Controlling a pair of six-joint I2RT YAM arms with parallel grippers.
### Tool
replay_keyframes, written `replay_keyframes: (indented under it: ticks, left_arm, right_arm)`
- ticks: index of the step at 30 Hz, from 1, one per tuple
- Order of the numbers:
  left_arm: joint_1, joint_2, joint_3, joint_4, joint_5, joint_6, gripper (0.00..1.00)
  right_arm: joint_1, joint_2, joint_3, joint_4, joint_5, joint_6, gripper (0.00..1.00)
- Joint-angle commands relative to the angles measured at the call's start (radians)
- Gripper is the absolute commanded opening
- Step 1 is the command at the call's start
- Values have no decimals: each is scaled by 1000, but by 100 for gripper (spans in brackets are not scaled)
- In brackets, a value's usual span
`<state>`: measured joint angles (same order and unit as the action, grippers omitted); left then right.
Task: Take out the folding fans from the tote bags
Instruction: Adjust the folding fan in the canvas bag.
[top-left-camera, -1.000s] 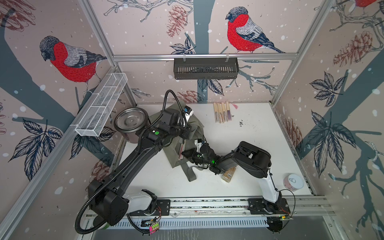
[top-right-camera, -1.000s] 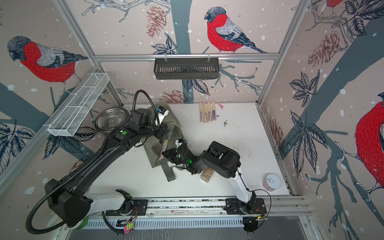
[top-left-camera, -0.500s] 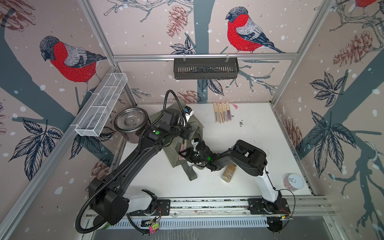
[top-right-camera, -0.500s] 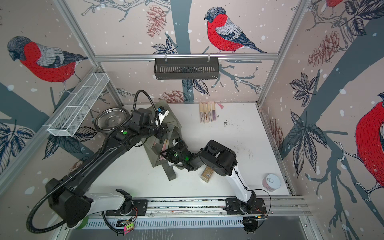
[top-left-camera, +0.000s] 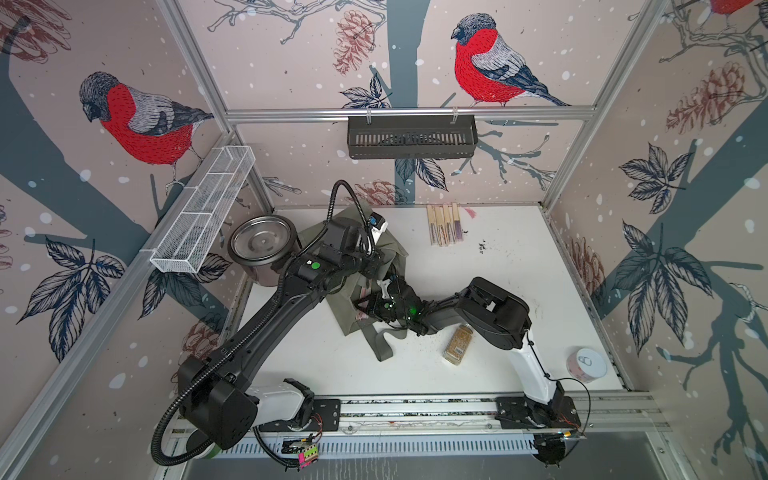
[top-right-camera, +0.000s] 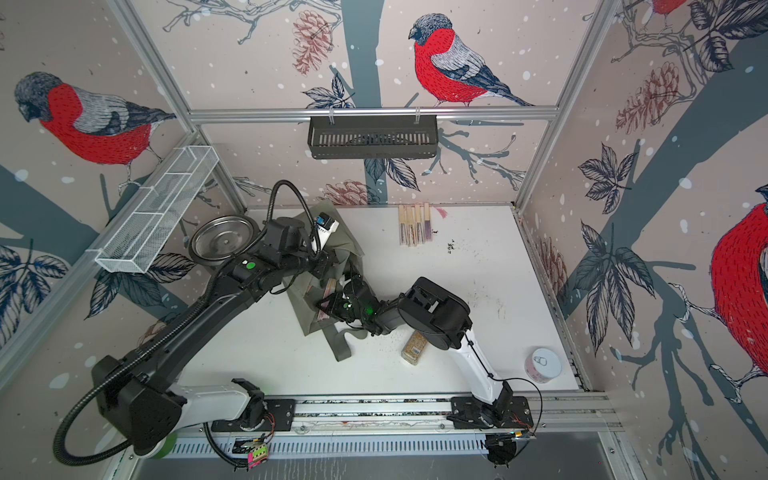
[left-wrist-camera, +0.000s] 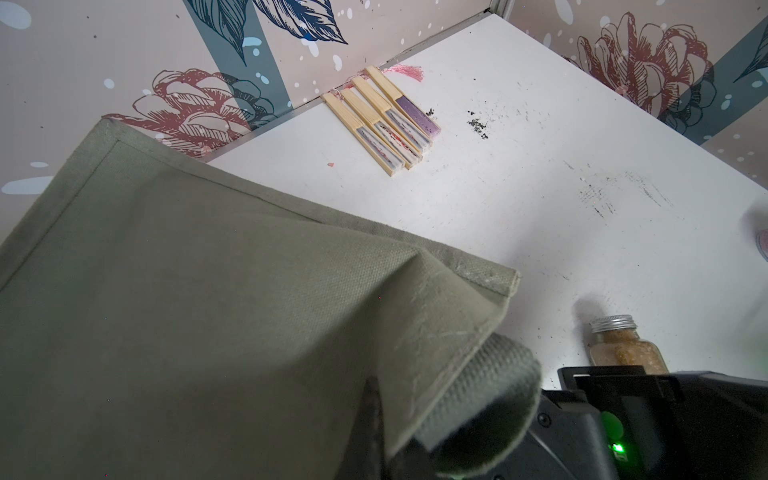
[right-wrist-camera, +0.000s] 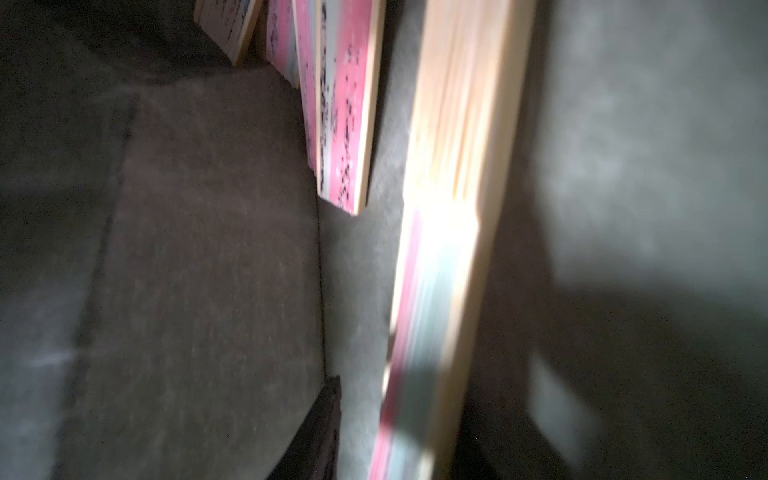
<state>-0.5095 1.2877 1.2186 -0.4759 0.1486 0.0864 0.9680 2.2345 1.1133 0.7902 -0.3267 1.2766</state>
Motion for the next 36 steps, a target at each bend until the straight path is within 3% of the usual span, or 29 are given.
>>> replay_keyframes:
  ticks: [1, 11, 19, 36]
  left_arm:
    - [-3, -2, 6, 46, 9, 16, 0]
    - [-9, -5, 7, 46, 16, 16, 0]
    - [-14, -9, 5, 45, 12, 16, 0]
    - [-14, -13, 5, 48, -4, 16, 0]
  right_arm:
    - [0, 30, 17, -172, 2, -37, 33]
    - [1, 73, 110, -368, 8, -134, 23]
    - [-1, 41, 85, -322, -6, -126, 22]
    - [4, -276, -142, -380, -58, -285, 13]
